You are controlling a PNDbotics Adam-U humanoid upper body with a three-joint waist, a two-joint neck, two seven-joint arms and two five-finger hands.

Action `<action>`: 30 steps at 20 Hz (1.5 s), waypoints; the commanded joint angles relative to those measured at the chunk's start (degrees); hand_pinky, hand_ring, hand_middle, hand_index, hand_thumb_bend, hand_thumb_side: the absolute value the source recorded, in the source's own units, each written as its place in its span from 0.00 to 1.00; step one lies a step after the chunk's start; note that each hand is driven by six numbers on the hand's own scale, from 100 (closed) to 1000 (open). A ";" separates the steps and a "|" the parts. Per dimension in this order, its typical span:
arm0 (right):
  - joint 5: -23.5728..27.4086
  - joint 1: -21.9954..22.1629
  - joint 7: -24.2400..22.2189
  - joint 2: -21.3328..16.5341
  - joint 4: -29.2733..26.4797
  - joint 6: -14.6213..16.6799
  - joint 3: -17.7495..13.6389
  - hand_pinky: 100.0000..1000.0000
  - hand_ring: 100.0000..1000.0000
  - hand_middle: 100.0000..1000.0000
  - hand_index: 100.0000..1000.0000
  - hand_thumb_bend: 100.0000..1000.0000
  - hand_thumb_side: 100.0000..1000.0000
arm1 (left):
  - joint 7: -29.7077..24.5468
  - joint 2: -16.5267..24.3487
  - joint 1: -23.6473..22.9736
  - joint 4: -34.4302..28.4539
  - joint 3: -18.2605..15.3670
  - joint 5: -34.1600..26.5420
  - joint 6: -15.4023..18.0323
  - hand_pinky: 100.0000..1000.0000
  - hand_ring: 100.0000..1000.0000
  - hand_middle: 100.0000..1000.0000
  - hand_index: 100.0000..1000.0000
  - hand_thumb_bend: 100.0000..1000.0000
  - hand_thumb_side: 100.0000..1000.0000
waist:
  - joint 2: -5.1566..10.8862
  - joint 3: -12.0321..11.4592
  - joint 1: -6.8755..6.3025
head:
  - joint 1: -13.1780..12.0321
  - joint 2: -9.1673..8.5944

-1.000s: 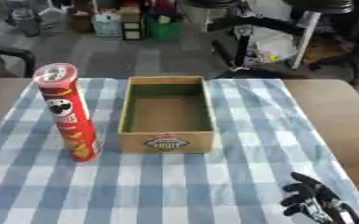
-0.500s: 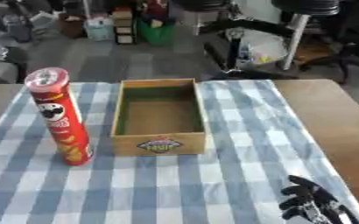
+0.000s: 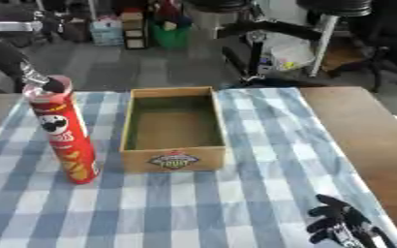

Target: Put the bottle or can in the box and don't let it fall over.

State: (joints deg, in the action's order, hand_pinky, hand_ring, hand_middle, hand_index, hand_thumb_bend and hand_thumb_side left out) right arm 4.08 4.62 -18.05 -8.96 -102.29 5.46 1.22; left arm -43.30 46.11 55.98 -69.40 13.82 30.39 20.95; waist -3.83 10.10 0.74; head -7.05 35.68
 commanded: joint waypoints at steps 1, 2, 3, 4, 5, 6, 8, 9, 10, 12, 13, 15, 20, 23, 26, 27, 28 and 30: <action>0.31 -0.32 -0.09 -1.06 -1.04 0.09 0.12 0.47 0.54 0.61 0.84 0.00 0.63 | -8.67 0.73 1.40 0.50 0.09 0.75 9.64 0.73 0.85 0.87 0.93 0.64 0.60 | 0.74 -0.07 -0.03 | -0.35 -0.18; 0.31 -0.32 -0.11 -1.06 -1.05 0.09 0.13 0.47 0.54 0.61 0.84 0.00 0.63 | -8.67 0.65 1.35 0.74 0.22 0.91 9.82 0.73 0.85 0.87 0.93 0.64 0.61 | 0.74 -0.08 -0.03 | -0.37 -0.18; 0.30 -0.31 -0.12 -1.07 -1.05 0.10 0.14 0.47 0.54 0.61 0.84 0.00 0.63 | -8.67 0.58 1.24 1.01 0.47 1.04 10.07 0.73 0.84 0.86 0.93 0.64 0.61 | 0.75 -0.09 -0.02 | -0.35 -0.19; 0.30 -0.31 -0.12 -1.07 -1.06 0.10 0.14 0.47 0.54 0.61 0.84 0.00 0.63 | -8.67 0.52 1.14 1.29 0.72 1.10 10.37 0.72 0.83 0.86 0.93 0.64 0.61 | 0.75 -0.10 -0.03 | -0.37 -0.20; 0.31 -0.31 -0.11 -1.08 -1.06 0.10 0.14 0.47 0.54 0.61 0.84 0.00 0.63 | -8.67 0.49 1.01 1.58 1.03 1.00 10.72 0.71 0.82 0.85 0.93 0.64 0.61 | 0.76 -0.10 -0.03 | -0.43 -0.19; 0.31 -0.31 -0.10 -1.09 -1.06 0.10 0.13 0.47 0.54 0.61 0.84 0.00 0.63 | -8.67 0.50 0.95 1.82 1.27 0.87 11.05 0.70 0.81 0.84 0.93 0.64 0.61 | 0.77 -0.11 -0.04 | -0.47 -0.16; 0.32 -0.30 -0.07 -1.12 -1.07 0.11 0.11 0.47 0.54 0.61 0.84 0.00 0.63 | -8.67 0.65 0.86 2.00 1.75 0.90 11.71 0.70 0.81 0.84 0.93 0.65 0.62 | 0.79 -0.14 -0.05 | -0.56 -0.04; 0.31 -0.29 -0.06 -1.12 -1.07 0.10 0.10 0.47 0.54 0.61 0.84 0.00 0.63 | -8.67 0.75 0.80 2.02 1.98 1.01 12.06 0.70 0.81 0.84 0.93 0.65 0.62 | 0.79 -0.16 -0.07 | -0.59 0.01; 0.31 -0.28 -0.05 -1.13 -1.07 0.10 0.09 0.47 0.54 0.61 0.84 0.00 0.63 | -8.67 0.82 0.76 2.06 2.15 1.14 12.36 0.70 0.81 0.84 0.93 0.65 0.62 | 0.80 -0.17 -0.07 | -0.62 0.05; 0.29 -0.27 -0.05 -1.15 -1.07 0.10 0.10 0.47 0.54 0.61 0.84 0.00 0.63 | -8.67 0.91 0.66 2.24 2.37 1.33 12.79 0.70 0.81 0.84 0.93 0.65 0.62 | 0.82 -0.20 -0.08 | -0.64 0.13; 0.29 -0.28 -0.05 -1.16 -1.08 0.11 0.09 0.47 0.54 0.61 0.84 0.00 0.63 | -8.67 0.95 0.57 2.38 2.50 1.40 12.97 0.70 0.81 0.84 0.93 0.65 0.62 | 0.83 -0.21 -0.09 | -0.62 0.12; 0.32 -0.26 -0.03 -1.18 -1.10 0.11 0.07 0.47 0.54 0.61 0.84 0.00 0.63 | -8.67 1.05 0.43 2.65 2.73 1.57 13.27 0.69 0.80 0.84 0.93 0.65 0.63 | 0.86 -0.22 -0.09 | -0.60 0.15; 0.34 -0.22 0.02 -1.23 -1.11 0.10 0.05 0.47 0.54 0.61 0.84 0.00 0.63 | -8.67 1.43 0.15 3.10 3.15 2.35 13.84 0.68 0.79 0.83 0.92 0.66 0.64 | 0.94 -0.31 -0.10 | -0.75 0.37; 0.33 -0.18 0.06 -1.26 -1.11 0.09 0.03 0.47 0.54 0.61 0.84 0.00 0.63 | -8.67 1.74 -0.05 3.31 3.37 3.15 14.36 0.68 0.79 0.83 0.92 0.66 0.64 | 0.99 -0.38 -0.11 | -0.78 0.47; 0.31 -0.12 0.08 -1.28 -1.11 0.08 0.03 0.47 0.54 0.61 0.84 0.00 0.63 | -8.67 2.02 -0.30 3.55 3.63 4.26 15.02 0.68 0.79 0.83 0.92 0.67 0.65 | 1.05 -0.46 -0.11 | -0.85 0.57; 0.32 -0.10 0.11 -1.29 -1.11 0.08 0.02 0.47 0.54 0.61 0.84 0.00 0.63 | -8.67 2.11 -0.38 3.65 3.71 4.60 15.26 0.68 0.79 0.83 0.92 0.67 0.65 | 1.08 -0.50 -0.11 | -0.88 0.60; 0.32 -0.08 0.12 -1.30 -1.12 0.08 0.03 0.47 0.54 0.61 0.84 0.00 0.63 | -8.67 2.17 -0.45 3.77 3.76 4.86 15.49 0.68 0.78 0.83 0.92 0.67 0.65 | 1.11 -0.52 -0.12 | -0.92 0.64; 0.32 -0.05 0.13 -1.32 -1.12 0.07 0.04 0.47 0.54 0.61 0.84 0.00 0.63 | -8.67 2.28 -0.56 4.00 3.82 5.22 15.84 0.68 0.78 0.83 0.92 0.67 0.65 | 1.15 -0.57 -0.11 | -0.95 0.69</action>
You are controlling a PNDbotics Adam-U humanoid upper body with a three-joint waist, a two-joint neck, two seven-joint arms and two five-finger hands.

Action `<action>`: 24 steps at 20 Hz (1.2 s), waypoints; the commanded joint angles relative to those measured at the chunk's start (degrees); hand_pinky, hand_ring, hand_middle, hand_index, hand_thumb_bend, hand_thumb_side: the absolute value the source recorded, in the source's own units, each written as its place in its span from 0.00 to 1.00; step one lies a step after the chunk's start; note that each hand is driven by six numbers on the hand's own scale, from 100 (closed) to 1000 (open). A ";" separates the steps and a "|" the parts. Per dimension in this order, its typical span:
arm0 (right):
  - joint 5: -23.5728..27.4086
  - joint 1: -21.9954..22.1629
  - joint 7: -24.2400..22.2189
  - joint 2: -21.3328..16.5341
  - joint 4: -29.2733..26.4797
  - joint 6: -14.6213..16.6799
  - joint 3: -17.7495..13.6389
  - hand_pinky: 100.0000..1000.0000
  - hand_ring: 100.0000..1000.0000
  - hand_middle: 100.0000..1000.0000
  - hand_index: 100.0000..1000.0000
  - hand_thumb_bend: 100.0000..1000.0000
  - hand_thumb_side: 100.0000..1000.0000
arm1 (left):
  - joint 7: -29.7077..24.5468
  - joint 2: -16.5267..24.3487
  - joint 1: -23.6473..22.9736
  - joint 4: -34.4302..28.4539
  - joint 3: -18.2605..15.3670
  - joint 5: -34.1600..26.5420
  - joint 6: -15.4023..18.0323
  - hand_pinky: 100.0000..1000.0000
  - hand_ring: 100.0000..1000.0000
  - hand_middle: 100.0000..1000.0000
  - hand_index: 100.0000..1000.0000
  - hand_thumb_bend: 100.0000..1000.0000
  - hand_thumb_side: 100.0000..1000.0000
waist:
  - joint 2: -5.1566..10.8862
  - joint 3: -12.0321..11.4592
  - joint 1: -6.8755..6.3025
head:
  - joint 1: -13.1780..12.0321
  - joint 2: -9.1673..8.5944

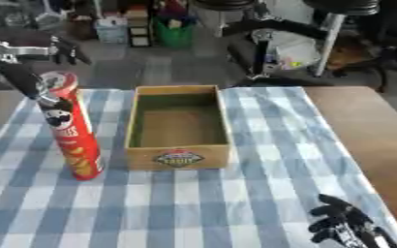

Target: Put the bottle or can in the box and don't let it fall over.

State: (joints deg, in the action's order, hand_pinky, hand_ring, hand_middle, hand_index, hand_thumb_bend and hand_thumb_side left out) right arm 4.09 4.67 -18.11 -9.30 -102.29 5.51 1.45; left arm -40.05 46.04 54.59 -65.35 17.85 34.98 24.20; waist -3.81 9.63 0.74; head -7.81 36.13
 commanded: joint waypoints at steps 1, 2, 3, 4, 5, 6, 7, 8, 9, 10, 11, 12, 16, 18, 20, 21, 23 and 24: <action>0.32 -0.08 0.19 -0.99 -1.13 0.02 -0.20 0.47 0.54 0.61 0.84 0.00 0.63 | -11.92 2.39 0.78 0.05 -0.21 0.74 12.69 0.67 0.77 0.82 0.92 0.67 0.65 | 1.16 -0.12 -0.10 | -0.23 0.29; 0.32 -0.07 0.21 -0.99 -1.13 0.02 -0.22 0.47 0.54 0.61 0.84 0.00 0.63 | -11.92 2.43 0.72 0.12 -0.20 0.79 12.77 0.67 0.77 0.82 0.92 0.67 0.65 | 1.19 -0.15 -0.10 | -0.26 0.35; 0.33 -0.05 0.24 -1.00 -1.12 0.02 -0.24 0.47 0.54 0.61 0.84 0.00 0.63 | -11.92 2.48 0.63 0.17 -0.16 0.80 12.85 0.67 0.77 0.82 0.92 0.67 0.65 | 1.22 -0.16 -0.11 | -0.27 0.39; 0.33 -0.04 0.27 -1.00 -1.12 0.02 -0.26 0.47 0.54 0.61 0.84 0.00 0.63 | -11.92 2.56 0.52 0.19 -0.10 0.85 12.93 0.67 0.77 0.82 0.92 0.67 0.65 | 1.23 -0.17 -0.12 | -0.28 0.43; 0.33 -0.04 0.29 -1.01 -1.13 0.02 -0.26 0.47 0.54 0.61 0.84 0.00 0.63 | -11.92 2.61 0.45 0.20 -0.07 0.89 13.00 0.67 0.77 0.82 0.92 0.67 0.65 | 1.24 -0.17 -0.12 | -0.28 0.44; 0.34 -0.04 0.30 -1.01 -1.13 0.02 -0.26 0.47 0.54 0.61 0.84 0.00 0.63 | -11.92 2.64 0.42 0.20 -0.07 0.91 13.04 0.67 0.77 0.82 0.92 0.67 0.65 | 1.25 -0.17 -0.12 | -0.28 0.45; 0.34 -0.03 0.30 -1.01 -1.13 0.02 -0.26 0.47 0.54 0.61 0.84 0.00 0.63 | -11.92 2.65 0.40 0.21 -0.06 0.93 13.06 0.67 0.77 0.82 0.92 0.67 0.65 | 1.25 -0.17 -0.12 | -0.29 0.46; 0.34 -0.03 0.31 -1.01 -1.13 0.02 -0.26 0.47 0.54 0.61 0.84 0.00 0.63 | -11.92 2.66 0.39 0.21 -0.06 0.94 13.08 0.67 0.77 0.82 0.92 0.67 0.65 | 1.25 -0.17 -0.12 | -0.29 0.46; 0.34 -0.02 0.31 -1.02 -1.11 0.01 -0.26 0.47 0.54 0.61 0.84 0.00 0.63 | -11.92 2.75 0.35 0.20 -0.01 1.02 13.09 0.67 0.77 0.82 0.92 0.67 0.67 | 1.28 -0.21 -0.13 | -0.28 0.54; 0.34 0.01 0.32 -1.02 -1.09 0.00 -0.26 0.47 0.54 0.61 0.84 0.00 0.63 | -11.92 3.00 0.21 0.10 0.18 1.27 13.15 0.67 0.77 0.82 0.92 0.67 0.67 | 1.35 -0.28 -0.14 | -0.32 0.68; 0.35 0.04 0.32 -1.03 -1.07 -0.01 -0.26 0.47 0.54 0.61 0.84 0.00 0.63 | -11.92 3.17 0.08 -0.04 0.32 1.49 13.21 0.67 0.77 0.82 0.92 0.66 0.68 | 1.41 -0.32 -0.15 | -0.37 0.80; 0.36 0.10 0.34 -1.05 -1.04 -0.01 -0.28 0.47 0.54 0.61 0.84 0.00 0.63 | -11.92 3.36 -0.07 -0.18 0.50 1.71 13.26 0.67 0.77 0.82 0.91 0.66 0.68 | 1.51 -0.39 -0.17 | -0.45 0.98; 0.39 0.30 0.42 -1.15 -0.94 -0.03 -0.34 0.47 0.54 0.61 0.84 0.00 0.63 | -11.92 3.95 -0.56 -0.64 1.02 2.11 13.28 0.63 0.74 0.80 0.91 0.65 0.69 | 1.85 -0.68 -0.24 | -0.69 1.54; 0.41 0.39 0.45 -1.20 -0.90 -0.03 -0.35 0.47 0.54 0.61 0.84 0.00 0.63 | -11.92 4.23 -0.93 -0.81 1.33 2.26 13.25 0.61 0.72 0.79 0.91 0.62 0.69 | 2.04 -0.81 -0.29 | -0.84 1.88; 0.43 0.45 0.46 -1.25 -0.86 -0.02 -0.34 0.47 0.54 0.61 0.84 0.00 0.63 | -11.92 4.48 -1.35 -0.97 1.67 2.37 13.25 0.59 0.70 0.78 0.90 0.62 0.69 | 2.16 -0.91 -0.32 | -0.94 2.11; 0.43 0.47 0.46 -1.28 -0.86 -0.01 -0.34 0.47 0.54 0.61 0.84 0.00 0.63 | -11.92 4.58 -1.57 -1.03 1.86 2.39 13.28 0.58 0.69 0.77 0.89 0.60 0.69 | 2.20 -0.95 -0.33 | -0.97 2.19; 0.45 0.50 0.47 -1.31 -0.87 0.00 -0.35 0.47 0.54 0.61 0.84 0.00 0.63 | -11.92 4.76 -2.01 -1.13 2.23 2.31 13.35 0.54 0.66 0.74 0.88 0.58 0.68 | 2.26 -1.01 -0.33 | -1.00 2.28; 0.45 0.52 0.48 -1.32 -0.87 0.00 -0.35 0.47 0.54 0.61 0.84 0.00 0.63 | -11.92 4.82 -2.21 -1.18 2.39 2.18 13.39 0.52 0.64 0.73 0.87 0.56 0.67 | 2.27 -1.03 -0.32 | -1.02 2.31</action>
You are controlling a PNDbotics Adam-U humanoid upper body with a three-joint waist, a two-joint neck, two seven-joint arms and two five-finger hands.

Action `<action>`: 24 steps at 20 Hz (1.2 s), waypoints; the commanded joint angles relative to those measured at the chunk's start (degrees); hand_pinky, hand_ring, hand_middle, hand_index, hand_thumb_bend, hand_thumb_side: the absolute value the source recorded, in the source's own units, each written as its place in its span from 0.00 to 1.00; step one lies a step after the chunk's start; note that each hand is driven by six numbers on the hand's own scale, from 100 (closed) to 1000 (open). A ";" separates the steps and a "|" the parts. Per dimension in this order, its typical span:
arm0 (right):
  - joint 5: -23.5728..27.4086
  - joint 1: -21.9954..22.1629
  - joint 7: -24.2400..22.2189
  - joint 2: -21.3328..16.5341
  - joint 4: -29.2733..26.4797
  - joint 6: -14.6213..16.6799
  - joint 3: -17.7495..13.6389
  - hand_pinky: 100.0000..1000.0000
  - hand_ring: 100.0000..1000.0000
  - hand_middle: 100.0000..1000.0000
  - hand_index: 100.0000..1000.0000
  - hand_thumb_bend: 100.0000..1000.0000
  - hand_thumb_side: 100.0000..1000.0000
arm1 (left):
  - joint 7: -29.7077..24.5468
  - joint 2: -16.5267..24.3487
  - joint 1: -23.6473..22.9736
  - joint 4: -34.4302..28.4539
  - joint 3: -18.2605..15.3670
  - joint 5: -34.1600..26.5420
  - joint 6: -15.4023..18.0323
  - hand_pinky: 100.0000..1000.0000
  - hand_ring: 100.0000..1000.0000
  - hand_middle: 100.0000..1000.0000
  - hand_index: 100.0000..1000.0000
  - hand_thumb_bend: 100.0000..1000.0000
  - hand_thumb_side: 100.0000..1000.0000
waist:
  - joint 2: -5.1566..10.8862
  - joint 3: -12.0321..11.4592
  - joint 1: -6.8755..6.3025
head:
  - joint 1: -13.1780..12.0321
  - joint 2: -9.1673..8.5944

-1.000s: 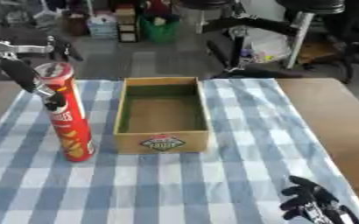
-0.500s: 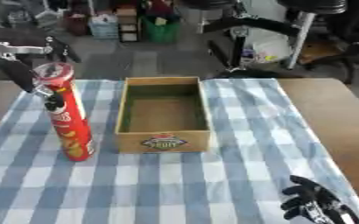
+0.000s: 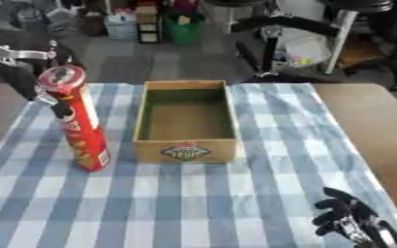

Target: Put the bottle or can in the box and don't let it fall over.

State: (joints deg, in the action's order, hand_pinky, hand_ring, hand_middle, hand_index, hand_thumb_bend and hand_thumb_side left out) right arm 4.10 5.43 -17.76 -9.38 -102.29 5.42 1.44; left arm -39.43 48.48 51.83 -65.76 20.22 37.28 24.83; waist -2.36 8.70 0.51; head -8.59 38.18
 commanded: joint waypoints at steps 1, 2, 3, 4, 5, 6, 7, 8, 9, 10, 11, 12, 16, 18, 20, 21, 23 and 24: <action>0.45 -0.23 0.14 -1.25 -0.88 0.09 -0.34 0.47 0.54 0.61 0.84 0.00 0.63 | -12.54 2.43 0.41 -0.81 0.15 -0.26 12.77 0.48 0.60 0.70 0.86 0.53 0.67 | 0.83 -0.11 -0.09 | -0.27 0.28; 0.45 -0.21 0.13 -1.25 -0.88 0.09 -0.33 0.47 0.54 0.61 0.84 0.00 0.63 | -12.54 2.47 0.25 -0.84 0.26 -0.47 12.73 0.46 0.58 0.68 0.85 0.51 0.66 | 0.84 -0.13 -0.09 | -0.33 0.32; 0.44 -0.20 0.14 -1.25 -0.89 0.09 -0.33 0.47 0.54 0.61 0.84 0.00 0.63 | -12.54 2.47 0.10 -0.85 0.37 -0.80 12.67 0.46 0.58 0.68 0.85 0.50 0.66 | 0.84 -0.15 -0.09 | -0.37 0.35; 0.43 -0.19 0.14 -1.25 -0.89 0.09 -0.33 0.47 0.54 0.61 0.84 0.00 0.63 | -12.54 2.44 -0.05 -0.84 0.53 -1.23 12.65 0.46 0.59 0.68 0.85 0.49 0.66 | 0.83 -0.17 -0.09 | -0.41 0.38; 0.41 -0.18 0.13 -1.25 -0.89 0.09 -0.31 0.47 0.54 0.61 0.84 0.00 0.63 | -12.54 2.42 -0.17 -0.86 0.72 -1.62 12.68 0.49 0.63 0.70 0.86 0.49 0.67 | 0.82 -0.18 -0.09 | -0.44 0.40; 0.39 -0.17 0.12 -1.25 -0.90 0.09 -0.30 0.47 0.54 0.61 0.84 0.00 0.63 | -12.54 2.33 -0.23 -0.92 0.91 -1.95 12.77 0.51 0.65 0.72 0.86 0.49 0.67 | 0.81 -0.19 -0.09 | -0.46 0.42; 0.37 -0.17 0.11 -1.25 -0.90 0.08 -0.29 0.47 0.54 0.61 0.84 0.00 0.63 | -12.54 2.24 -0.25 -0.93 1.07 -2.22 12.86 0.51 0.66 0.72 0.87 0.49 0.68 | 0.81 -0.19 -0.09 | -0.50 0.43; 0.36 -0.17 0.09 -1.25 -0.90 0.08 -0.26 0.47 0.54 0.61 0.84 0.00 0.63 | -12.54 2.07 -0.26 -0.91 1.25 -2.48 12.97 0.51 0.65 0.72 0.86 0.48 0.68 | 0.80 -0.17 -0.09 | -0.56 0.43; 0.35 -0.18 0.07 -1.25 -0.90 0.08 -0.24 0.47 0.54 0.61 0.84 0.00 0.63 | -12.54 1.93 -0.26 -0.84 1.43 -2.69 13.08 0.49 0.64 0.71 0.86 0.47 0.68 | 0.79 -0.16 -0.09 | -0.60 0.42; 0.35 -0.19 0.06 -1.25 -0.91 0.08 -0.23 0.47 0.54 0.61 0.84 0.00 0.63 | -12.54 1.79 -0.30 -0.72 1.60 -2.95 13.18 0.48 0.62 0.70 0.86 0.46 0.67 | 0.78 -0.13 -0.08 | -0.63 0.44; 0.35 -0.19 0.06 -1.25 -0.91 0.08 -0.24 0.47 0.54 0.61 0.84 0.00 0.63 | -12.54 1.70 -0.34 -0.62 1.75 -3.23 13.26 0.46 0.59 0.68 0.85 0.43 0.67 | 0.78 -0.11 -0.08 | -0.65 0.46; 0.34 -0.19 0.09 -1.24 -0.91 0.07 -0.26 0.47 0.54 0.61 0.84 0.00 0.63 | -12.54 1.66 -0.36 -0.57 1.85 -3.42 13.27 0.44 0.57 0.65 0.83 0.39 0.66 | 0.77 -0.09 -0.09 | -0.70 0.53; 0.35 -0.24 0.12 -1.24 -0.88 0.06 -0.26 0.47 0.54 0.61 0.84 0.00 0.63 | -12.54 1.51 -0.33 -0.38 1.54 -4.14 12.39 0.36 0.49 0.58 0.80 0.23 0.68 | 0.77 -0.05 -0.13 | -0.78 0.78; 0.35 -0.26 0.11 -1.24 -0.86 0.06 -0.25 0.47 0.54 0.61 0.84 0.00 0.63 | -12.54 1.26 -0.18 -0.29 1.33 -5.23 11.55 0.34 0.48 0.57 0.78 0.21 0.70 | 0.79 -0.02 -0.14 | -0.81 0.85; 0.36 -0.27 0.12 -1.24 -0.85 0.06 -0.25 0.47 0.54 0.61 0.84 0.00 0.63 | -12.54 1.02 0.01 -0.27 1.29 -6.37 10.65 0.29 0.44 0.52 0.72 0.05 0.64 | 0.80 0.01 -0.13 | -0.83 0.85; 0.37 -0.29 0.11 -1.25 -0.85 0.06 -0.24 0.47 0.54 0.61 0.84 0.00 0.63 | -12.54 0.86 0.09 -0.23 1.29 -7.02 10.14 0.26 0.41 0.48 0.69 0.00 0.59 | 0.81 0.02 -0.13 | -0.82 0.82; 0.39 -0.29 0.10 -1.26 -0.85 0.06 -0.24 0.47 0.54 0.61 0.84 0.00 0.63 | -12.54 0.66 0.31 -0.35 1.33 -8.31 9.11 0.22 0.37 0.45 0.65 0.00 0.50 | 0.82 0.03 -0.13 | -0.79 0.79; 0.39 -0.30 0.09 -1.26 -0.84 0.06 -0.24 0.47 0.54 0.61 0.84 0.00 0.63 | -12.54 0.61 0.40 -0.48 1.41 -8.83 8.73 0.18 0.34 0.42 0.63 0.00 0.42 | 0.83 0.04 -0.14 | -0.80 0.80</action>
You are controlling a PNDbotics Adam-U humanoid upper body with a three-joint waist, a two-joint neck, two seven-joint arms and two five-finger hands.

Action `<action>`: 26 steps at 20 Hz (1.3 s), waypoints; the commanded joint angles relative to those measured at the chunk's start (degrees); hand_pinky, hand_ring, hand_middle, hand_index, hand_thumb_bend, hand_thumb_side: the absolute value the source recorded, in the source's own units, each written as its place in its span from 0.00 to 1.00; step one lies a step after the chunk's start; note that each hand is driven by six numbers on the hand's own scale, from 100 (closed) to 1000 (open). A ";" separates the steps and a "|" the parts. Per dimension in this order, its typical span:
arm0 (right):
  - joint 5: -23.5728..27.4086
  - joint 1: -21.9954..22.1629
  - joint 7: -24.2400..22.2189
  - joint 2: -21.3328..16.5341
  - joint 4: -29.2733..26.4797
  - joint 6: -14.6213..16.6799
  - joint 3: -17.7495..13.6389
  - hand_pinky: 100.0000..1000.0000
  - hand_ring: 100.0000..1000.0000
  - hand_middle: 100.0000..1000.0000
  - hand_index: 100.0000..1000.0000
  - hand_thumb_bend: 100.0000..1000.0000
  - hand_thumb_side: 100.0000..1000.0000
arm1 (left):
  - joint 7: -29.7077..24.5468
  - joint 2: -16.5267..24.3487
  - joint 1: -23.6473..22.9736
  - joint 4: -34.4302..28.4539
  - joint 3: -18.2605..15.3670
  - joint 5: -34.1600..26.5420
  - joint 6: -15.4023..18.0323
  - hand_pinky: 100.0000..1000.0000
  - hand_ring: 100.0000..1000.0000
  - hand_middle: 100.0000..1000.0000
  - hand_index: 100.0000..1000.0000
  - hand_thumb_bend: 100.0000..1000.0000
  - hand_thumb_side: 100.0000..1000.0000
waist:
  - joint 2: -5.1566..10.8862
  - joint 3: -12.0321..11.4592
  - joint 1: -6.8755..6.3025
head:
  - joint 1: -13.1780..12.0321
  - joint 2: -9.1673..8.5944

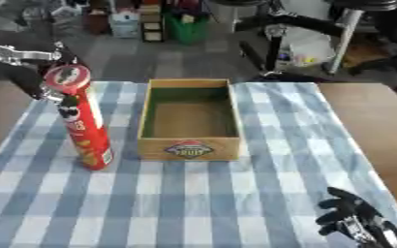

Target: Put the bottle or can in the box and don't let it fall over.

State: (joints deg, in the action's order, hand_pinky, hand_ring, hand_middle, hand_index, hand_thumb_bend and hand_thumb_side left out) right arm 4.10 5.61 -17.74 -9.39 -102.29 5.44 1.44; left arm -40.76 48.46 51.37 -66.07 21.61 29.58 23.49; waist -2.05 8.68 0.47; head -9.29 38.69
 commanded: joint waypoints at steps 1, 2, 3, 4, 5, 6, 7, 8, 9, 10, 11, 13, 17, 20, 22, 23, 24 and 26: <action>0.39 -0.48 0.06 -1.25 -0.84 0.04 -0.24 0.47 0.54 0.61 0.84 0.00 0.63 | -11.21 0.58 0.92 -0.32 0.07 -1.69 9.80 0.16 0.33 0.41 0.62 0.00 0.39 | 0.52 0.07 -0.10 | -0.15 0.32; 0.40 -0.49 0.06 -1.25 -0.83 0.04 -0.23 0.47 0.54 0.61 0.84 0.00 0.63 | -11.21 0.51 0.97 -0.46 0.07 -2.33 9.62 0.13 0.31 0.39 0.60 0.00 0.32 | 0.52 0.08 -0.11 | -0.17 0.36; 0.39 -0.49 0.06 -1.24 -0.81 0.03 -0.24 0.47 0.54 0.61 0.84 0.00 0.63 | -11.21 0.46 1.02 -0.61 0.01 -3.05 9.47 0.12 0.30 0.38 0.59 0.00 0.30 | 0.52 0.09 -0.11 | -0.16 0.38; 0.38 -0.50 0.06 -1.24 -0.79 0.03 -0.23 0.47 0.54 0.61 0.84 0.00 0.63 | -11.21 0.44 1.07 -0.78 -0.06 -3.74 9.32 0.10 0.29 0.36 0.58 0.00 0.26 | 0.52 0.10 -0.11 | -0.17 0.40; 0.37 -0.50 0.07 -1.24 -0.76 0.02 -0.24 0.47 0.54 0.61 0.84 0.00 0.63 | -11.21 0.41 1.17 -0.98 -0.22 -4.46 9.18 0.08 0.28 0.35 0.58 0.00 0.24 | 0.53 0.12 -0.11 | -0.18 0.42; 0.37 -0.50 0.08 -1.23 -0.74 0.02 -0.25 0.47 0.54 0.61 0.84 0.00 0.63 | -11.21 0.38 1.32 -1.21 -0.44 -5.18 9.01 0.06 0.27 0.34 0.57 0.00 0.21 | 0.53 0.13 -0.11 | -0.19 0.44; 0.38 -0.50 0.10 -1.23 -0.73 0.02 -0.25 0.47 0.54 0.61 0.84 0.00 0.63 | -11.21 0.36 1.51 -1.46 -0.69 -5.89 8.80 0.06 0.27 0.34 0.56 0.00 0.20 | 0.53 0.15 -0.11 | -0.20 0.45; 0.38 -0.50 0.10 -1.23 -0.71 0.02 -0.25 0.47 0.54 0.61 0.84 0.00 0.63 | -11.21 0.37 1.73 -1.76 -0.96 -6.50 8.55 0.04 0.26 0.33 0.56 0.00 0.19 | 0.54 0.17 -0.11 | -0.18 0.45; 0.38 -0.51 0.10 -1.23 -0.71 0.03 -0.24 0.47 0.54 0.61 0.84 0.00 0.63 | -11.21 0.34 2.06 -2.10 -1.35 -7.09 8.28 0.03 0.25 0.33 0.55 0.00 0.18 | 0.55 0.19 -0.11 | -0.17 0.46; 0.39 -0.51 0.10 -1.23 -0.69 0.03 -0.24 0.47 0.54 0.61 0.84 0.00 0.63 | -11.21 0.31 2.38 -2.41 -1.74 -7.62 7.99 0.02 0.25 0.32 0.55 0.00 0.23 | 0.56 0.21 -0.11 | -0.18 0.47; 0.40 -0.51 0.10 -1.23 -0.68 0.02 -0.24 0.47 0.54 0.61 0.84 0.00 0.63 | -11.21 0.28 2.79 -2.73 -2.24 -8.18 7.65 0.02 0.24 0.32 0.55 0.00 0.19 | 0.58 0.23 -0.11 | -0.16 0.47; 0.43 -0.52 0.11 -1.24 -0.65 0.02 -0.25 0.47 0.54 0.61 0.84 0.00 0.63 | -11.21 0.28 3.61 -3.31 -3.22 -9.10 6.98 0.00 0.23 0.31 0.54 0.00 0.19 | 0.62 0.27 -0.12 | -0.09 0.44; 0.51 -0.55 0.12 -1.28 -0.59 0.02 -0.24 0.47 0.54 0.61 0.84 0.00 0.63 | -11.21 0.11 5.50 -3.97 -5.79 -10.62 5.15 0.00 0.22 0.30 0.54 0.00 0.20 | 0.69 0.38 -0.12 | 0.47 0.02; 0.64 -0.60 0.17 -1.32 -0.60 0.03 -0.27 0.47 0.54 0.61 0.84 0.00 0.63 | -11.21 -0.25 6.90 -3.80 -7.76 -11.31 3.71 0.00 0.21 0.29 0.54 0.00 0.21 | 0.76 0.53 -0.09 | 0.99 -0.46; 0.70 -0.60 0.21 -1.33 -0.58 0.01 -0.28 0.47 0.54 0.61 0.84 0.00 0.63 | -11.21 -0.74 7.87 -3.64 -9.22 -11.60 2.69 0.00 0.21 0.29 0.53 0.00 0.21 | 0.82 0.59 -0.07 | 1.01 -0.45; 0.74 -0.61 0.20 -1.33 -0.57 0.01 -0.26 0.47 0.54 0.61 0.84 0.00 0.63 | -11.21 -1.13 8.38 -3.66 -10.02 -11.60 2.14 0.00 0.20 0.29 0.53 0.00 0.22 | 0.84 0.62 -0.05 | 1.01 -0.39; 0.76 -0.62 0.18 -1.34 -0.56 0.01 -0.24 0.47 0.54 0.61 0.84 0.00 0.63 | -11.21 -1.47 8.75 -3.70 -10.55 -11.51 1.68 0.00 0.20 0.28 0.53 0.00 0.22 | 0.86 0.65 -0.04 | 1.02 -0.34; 0.84 -0.65 0.08 -1.36 -0.56 0.00 -0.12 0.47 0.54 0.61 0.84 0.00 0.63 | -11.12 -2.45 9.60 -3.73 -11.15 -10.77 0.97 0.00 0.20 0.29 0.53 0.00 0.22 | 0.89 0.82 0.01 | 0.96 -0.26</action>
State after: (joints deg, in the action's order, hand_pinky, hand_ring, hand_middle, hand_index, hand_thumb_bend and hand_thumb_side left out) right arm 4.40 5.56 -17.72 -9.44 -102.25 5.41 1.45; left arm -45.57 45.42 59.29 -69.10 11.93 18.74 18.68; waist -1.92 9.49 0.52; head -8.42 38.85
